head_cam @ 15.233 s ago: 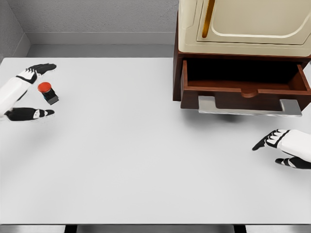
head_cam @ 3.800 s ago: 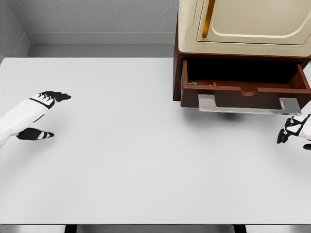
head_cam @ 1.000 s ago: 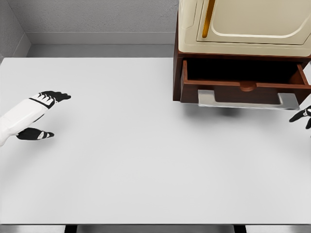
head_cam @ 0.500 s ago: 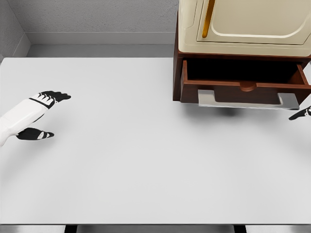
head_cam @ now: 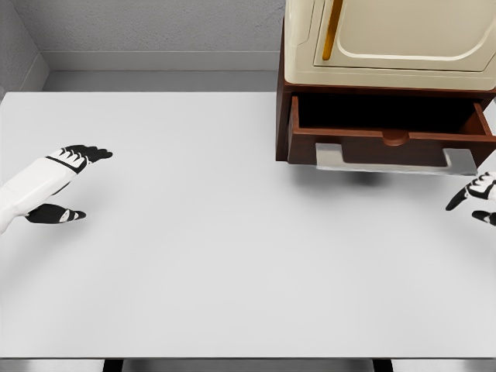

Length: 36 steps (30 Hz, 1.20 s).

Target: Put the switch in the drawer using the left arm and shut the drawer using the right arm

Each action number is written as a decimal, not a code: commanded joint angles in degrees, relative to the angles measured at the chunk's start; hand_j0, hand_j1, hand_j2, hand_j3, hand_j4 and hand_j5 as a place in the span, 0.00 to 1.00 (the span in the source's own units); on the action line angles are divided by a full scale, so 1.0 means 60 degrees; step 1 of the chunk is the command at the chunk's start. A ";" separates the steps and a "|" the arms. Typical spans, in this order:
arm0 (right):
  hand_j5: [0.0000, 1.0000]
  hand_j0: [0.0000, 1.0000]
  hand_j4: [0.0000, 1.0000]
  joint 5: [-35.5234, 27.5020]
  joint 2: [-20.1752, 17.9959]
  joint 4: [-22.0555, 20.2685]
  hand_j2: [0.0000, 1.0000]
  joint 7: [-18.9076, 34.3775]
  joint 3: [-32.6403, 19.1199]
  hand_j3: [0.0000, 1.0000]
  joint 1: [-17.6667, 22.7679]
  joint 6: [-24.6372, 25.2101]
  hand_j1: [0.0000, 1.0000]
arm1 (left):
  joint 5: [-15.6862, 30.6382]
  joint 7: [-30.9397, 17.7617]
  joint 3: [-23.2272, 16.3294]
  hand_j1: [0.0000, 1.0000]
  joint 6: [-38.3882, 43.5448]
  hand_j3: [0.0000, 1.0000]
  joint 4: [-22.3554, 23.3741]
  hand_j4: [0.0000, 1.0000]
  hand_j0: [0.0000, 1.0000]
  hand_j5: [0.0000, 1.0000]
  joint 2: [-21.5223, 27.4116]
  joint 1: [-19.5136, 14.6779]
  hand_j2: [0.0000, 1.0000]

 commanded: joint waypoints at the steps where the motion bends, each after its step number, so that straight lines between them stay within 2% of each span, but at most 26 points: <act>1: 0.54 0.54 0.54 0.0089 -0.0009 -0.0434 0.54 0.0013 -0.0008 0.54 0.0000 0.0002 0.54 | 0.0070 0.0008 0.0005 1.00 0.0025 1.00 0.0008 1.00 1.00 1.00 0.0006 0.0000 1.00; 7: 0.54 0.54 0.54 0.0441 0.0181 -0.0566 0.54 0.0042 0.0007 0.54 0.0015 0.0002 0.54 | 0.0070 0.0008 0.0006 1.00 0.0025 1.00 0.0008 1.00 1.00 1.00 0.0020 0.0000 1.00; 12: 0.53 0.53 0.53 0.0529 0.0064 -0.0449 0.53 -0.0060 -0.0008 0.53 0.0000 0.0002 0.53 | 0.0070 0.0008 0.0020 1.00 0.0025 1.00 0.0008 1.00 1.00 1.00 0.0020 0.0000 1.00; 19: 0.62 0.62 0.62 0.0631 -0.0009 0.0723 0.62 -0.0046 -0.0008 0.62 0.0044 0.0002 0.62 | 0.0070 -0.0007 0.0064 1.00 0.0025 1.00 0.0008 1.00 1.00 1.00 0.0006 0.0000 1.00; 24: 0.53 0.53 0.53 0.0895 -0.0024 0.0401 0.53 0.0027 -0.0008 0.53 0.0059 0.0002 0.53 | 0.0070 0.0008 0.0064 1.00 0.0025 1.00 0.0008 1.00 1.00 1.00 0.0006 0.0000 1.00; 32: 0.54 0.54 0.54 0.1203 -0.0024 -0.0463 0.54 0.0027 0.0007 0.54 0.0073 0.0002 0.54 | 0.0056 -0.0007 0.0093 1.00 0.0025 1.00 0.0008 1.00 1.00 1.00 0.0006 0.0000 1.00; 36: 0.54 0.54 0.54 0.1305 -0.0024 -0.0595 0.54 0.0042 -0.0008 0.54 0.0088 0.0002 0.54 | 0.0056 -0.0007 0.0093 1.00 0.0025 1.00 0.0023 1.00 1.00 1.00 0.0006 0.0000 1.00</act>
